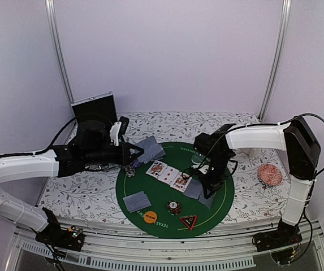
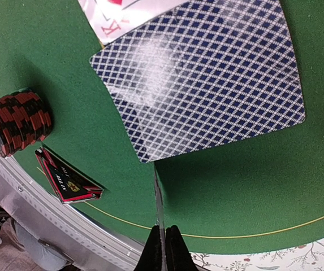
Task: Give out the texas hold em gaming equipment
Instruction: Place the poker card in the community card area.
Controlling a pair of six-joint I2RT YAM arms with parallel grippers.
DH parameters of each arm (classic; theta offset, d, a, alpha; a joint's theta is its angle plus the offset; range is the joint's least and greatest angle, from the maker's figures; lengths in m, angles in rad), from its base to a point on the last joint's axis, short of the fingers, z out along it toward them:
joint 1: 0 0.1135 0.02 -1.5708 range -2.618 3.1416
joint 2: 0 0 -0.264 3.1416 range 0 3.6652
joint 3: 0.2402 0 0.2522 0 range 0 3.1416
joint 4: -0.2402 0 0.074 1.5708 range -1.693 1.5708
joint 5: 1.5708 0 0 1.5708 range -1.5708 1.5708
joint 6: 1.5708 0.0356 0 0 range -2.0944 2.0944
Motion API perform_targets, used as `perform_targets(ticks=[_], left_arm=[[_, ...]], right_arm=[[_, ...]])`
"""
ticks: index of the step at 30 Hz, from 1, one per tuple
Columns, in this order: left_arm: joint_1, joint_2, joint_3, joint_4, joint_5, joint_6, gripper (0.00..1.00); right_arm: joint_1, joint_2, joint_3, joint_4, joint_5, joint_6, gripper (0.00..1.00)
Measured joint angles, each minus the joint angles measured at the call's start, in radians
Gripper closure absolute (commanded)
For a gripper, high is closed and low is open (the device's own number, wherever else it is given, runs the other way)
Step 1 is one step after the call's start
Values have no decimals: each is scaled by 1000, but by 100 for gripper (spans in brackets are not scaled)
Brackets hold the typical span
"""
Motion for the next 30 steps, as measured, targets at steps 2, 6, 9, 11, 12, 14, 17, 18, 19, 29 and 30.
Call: perform_targets(ticks=[2, 6, 9, 11, 12, 14, 17, 18, 19, 29, 30], left_arm=[[0, 0, 0, 0, 0, 0, 100], [1, 0, 0, 0, 0, 0, 100], [1, 0, 0, 0, 0, 0, 100], [2, 0, 0, 0, 0, 0, 100], [2, 0, 0, 0, 0, 0, 100], [3, 0, 0, 0, 0, 0, 100], [3, 0, 0, 0, 0, 0, 100], [4, 0, 0, 0, 0, 0, 100], [5, 0, 0, 0, 0, 0, 100], [6, -1, 0, 0, 0, 0, 100], [6, -1, 0, 0, 0, 0, 100]], right_arm=[[0, 1, -1, 0, 2, 4, 93], [0, 10, -1, 0, 6, 8, 84], [0, 18, -1, -1, 20, 15, 65], [0, 18, 3, -3, 34, 10, 56], [0, 19, 9, -7, 43, 8, 53], [0, 20, 20, -11, 63, 15, 49], [0, 22, 52, -18, 105, 10, 45], [0, 26, 60, -23, 121, 14, 44], [0, 29, 64, -23, 132, 13, 43], [0, 57, 117, -35, 339, 22, 26], [0, 54, 117, -27, 358, 28, 25]])
